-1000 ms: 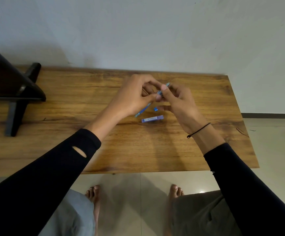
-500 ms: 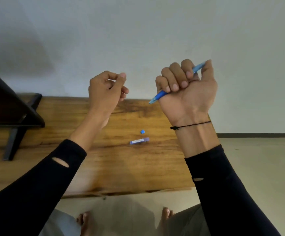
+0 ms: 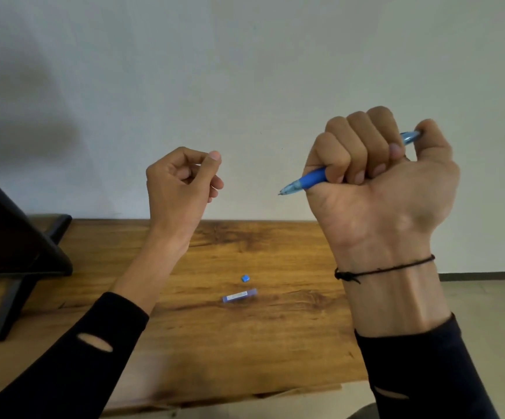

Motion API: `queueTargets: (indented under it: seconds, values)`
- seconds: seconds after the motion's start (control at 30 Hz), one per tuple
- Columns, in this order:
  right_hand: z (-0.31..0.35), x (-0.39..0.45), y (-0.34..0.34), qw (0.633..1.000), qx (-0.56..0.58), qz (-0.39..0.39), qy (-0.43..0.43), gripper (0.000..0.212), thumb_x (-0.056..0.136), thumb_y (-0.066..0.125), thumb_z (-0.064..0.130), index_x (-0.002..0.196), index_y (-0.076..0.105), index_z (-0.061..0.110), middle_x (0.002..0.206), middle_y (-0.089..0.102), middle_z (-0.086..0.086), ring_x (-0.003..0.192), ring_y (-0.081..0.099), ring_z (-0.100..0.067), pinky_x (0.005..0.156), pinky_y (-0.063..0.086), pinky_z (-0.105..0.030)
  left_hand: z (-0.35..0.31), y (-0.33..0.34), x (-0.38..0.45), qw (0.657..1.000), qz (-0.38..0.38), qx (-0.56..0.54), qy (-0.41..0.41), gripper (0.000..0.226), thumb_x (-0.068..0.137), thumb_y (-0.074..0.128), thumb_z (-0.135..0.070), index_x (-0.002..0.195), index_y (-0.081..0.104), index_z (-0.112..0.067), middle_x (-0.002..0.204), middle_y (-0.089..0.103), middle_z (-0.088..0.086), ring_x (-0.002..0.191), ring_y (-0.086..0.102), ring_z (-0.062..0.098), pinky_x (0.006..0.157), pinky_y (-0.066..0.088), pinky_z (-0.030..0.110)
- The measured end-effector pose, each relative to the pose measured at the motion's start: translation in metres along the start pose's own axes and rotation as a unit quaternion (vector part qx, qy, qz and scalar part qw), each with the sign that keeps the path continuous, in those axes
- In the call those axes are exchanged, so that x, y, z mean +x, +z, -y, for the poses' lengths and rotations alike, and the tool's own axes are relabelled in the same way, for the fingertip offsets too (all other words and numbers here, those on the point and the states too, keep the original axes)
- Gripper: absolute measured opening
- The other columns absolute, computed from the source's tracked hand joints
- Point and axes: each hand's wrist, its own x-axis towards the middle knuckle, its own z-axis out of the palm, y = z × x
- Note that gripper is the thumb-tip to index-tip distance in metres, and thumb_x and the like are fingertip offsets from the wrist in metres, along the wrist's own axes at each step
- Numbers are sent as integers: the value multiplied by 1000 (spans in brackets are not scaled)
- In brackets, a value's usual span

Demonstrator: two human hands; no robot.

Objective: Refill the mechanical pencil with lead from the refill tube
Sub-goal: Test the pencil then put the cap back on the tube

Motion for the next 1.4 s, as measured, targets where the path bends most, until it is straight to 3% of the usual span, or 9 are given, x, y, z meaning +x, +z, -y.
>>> queueTargets:
  seconds: [0.43,0.73,1.17,1.4]
  values:
    - [-2,-2,1,999,-34,10,1,51,102,29,47,59,21,23,52,10,8,47,8,-13,41,15,-24,0,-2,1,1000,-5,-2,4,20,100,77,-20,95,78,0,60,72,-2,53,66,7,56,53,19]
    - [-4,-1,0,999,-44,15,7,51,104,28,47,59,21,24,52,10,8,46,8,-12,41,14,-24,1,-2,0,1000,-3,8,11,22,100,76,-17,97,77,4,69,71,14,53,66,7,56,54,20]
    - [-4,1,-5,998,-63,14,14,49,104,28,48,62,18,25,52,9,8,46,8,-12,41,13,-25,5,-3,-1,1000,4,11,9,21,100,76,-15,96,76,6,68,71,13,53,65,6,55,53,19]
    - [-2,2,-9,998,-60,-4,23,55,105,30,53,61,25,22,54,12,8,48,9,-11,43,15,-24,7,-5,-1,1000,19,15,4,13,99,78,-15,89,76,-6,68,72,11,52,65,6,55,54,20]
